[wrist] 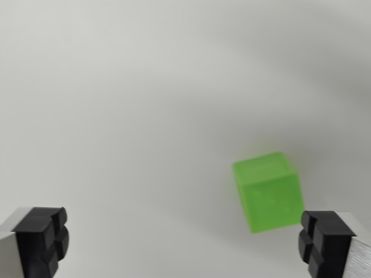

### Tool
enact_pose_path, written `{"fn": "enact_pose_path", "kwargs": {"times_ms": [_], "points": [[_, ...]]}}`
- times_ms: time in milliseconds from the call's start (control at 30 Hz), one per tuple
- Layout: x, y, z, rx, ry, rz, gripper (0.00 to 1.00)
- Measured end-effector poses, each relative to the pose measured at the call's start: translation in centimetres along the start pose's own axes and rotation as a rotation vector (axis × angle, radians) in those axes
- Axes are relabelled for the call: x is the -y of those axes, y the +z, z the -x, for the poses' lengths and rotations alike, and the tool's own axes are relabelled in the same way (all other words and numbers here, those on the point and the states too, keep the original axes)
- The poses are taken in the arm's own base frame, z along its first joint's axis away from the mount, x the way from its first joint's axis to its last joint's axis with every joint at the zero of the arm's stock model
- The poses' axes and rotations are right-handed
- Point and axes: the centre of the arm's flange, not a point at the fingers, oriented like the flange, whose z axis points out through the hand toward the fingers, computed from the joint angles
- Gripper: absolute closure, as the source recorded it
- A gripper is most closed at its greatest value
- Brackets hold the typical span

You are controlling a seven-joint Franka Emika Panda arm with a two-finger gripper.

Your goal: Stack cube

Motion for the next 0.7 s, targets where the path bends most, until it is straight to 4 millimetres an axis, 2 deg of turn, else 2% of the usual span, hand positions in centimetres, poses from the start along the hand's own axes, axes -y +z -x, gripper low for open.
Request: {"fn": "enact_pose_path", "kwargs": {"times_ms": [700], "points": [[-7.0,5.0,-0.7,-0.005,-0.195,0.005,0.00]]}}
